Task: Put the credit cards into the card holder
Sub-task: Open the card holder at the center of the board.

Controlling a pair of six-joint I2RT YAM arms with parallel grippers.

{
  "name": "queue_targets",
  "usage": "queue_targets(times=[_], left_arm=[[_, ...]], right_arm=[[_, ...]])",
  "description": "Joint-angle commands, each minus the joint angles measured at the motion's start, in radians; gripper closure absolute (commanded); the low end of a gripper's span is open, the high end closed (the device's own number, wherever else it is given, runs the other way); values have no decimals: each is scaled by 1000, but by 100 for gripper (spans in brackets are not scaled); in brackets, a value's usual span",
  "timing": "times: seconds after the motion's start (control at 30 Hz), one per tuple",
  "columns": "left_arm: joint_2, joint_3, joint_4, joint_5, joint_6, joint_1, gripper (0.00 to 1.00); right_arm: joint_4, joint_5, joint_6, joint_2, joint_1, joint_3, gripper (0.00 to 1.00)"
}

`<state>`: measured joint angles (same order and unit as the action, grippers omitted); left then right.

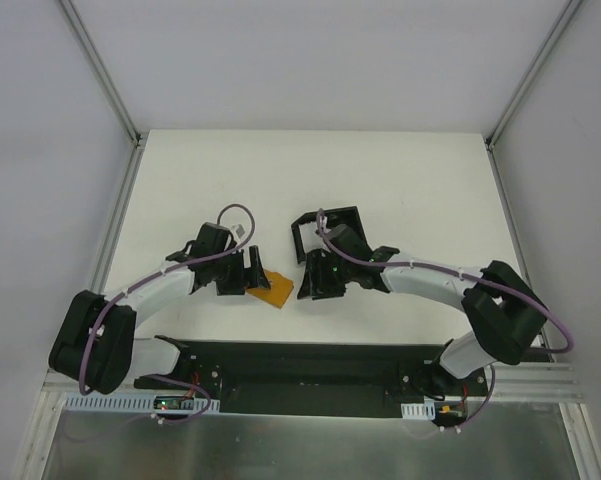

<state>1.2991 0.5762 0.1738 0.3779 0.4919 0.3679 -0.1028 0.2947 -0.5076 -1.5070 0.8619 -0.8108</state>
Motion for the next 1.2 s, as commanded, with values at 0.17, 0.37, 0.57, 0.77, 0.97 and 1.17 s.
queue_targets(times=[0.17, 0.37, 0.57, 0.77, 0.97, 1.17], left_arm=[[-320, -229, 44, -45, 195, 16, 12], [-468, -315, 52, -27, 275, 16, 12], [-468, -312, 50, -16, 293, 17, 13], [-465, -305, 49, -28, 306, 16, 13], [-455, -299, 46, -33, 300, 16, 13], [-423, -288, 23, -46, 300, 16, 12]], right_arm=[[-37, 67, 239, -171, 5, -313, 47], [-138, 54, 319, -315, 5, -500, 46], [-227, 40, 376, -430, 3, -623, 45], [-249, 64, 394, -481, 5, -617, 44], [-248, 93, 393, -480, 6, -573, 46], [-140, 127, 325, -403, 23, -403, 52]])
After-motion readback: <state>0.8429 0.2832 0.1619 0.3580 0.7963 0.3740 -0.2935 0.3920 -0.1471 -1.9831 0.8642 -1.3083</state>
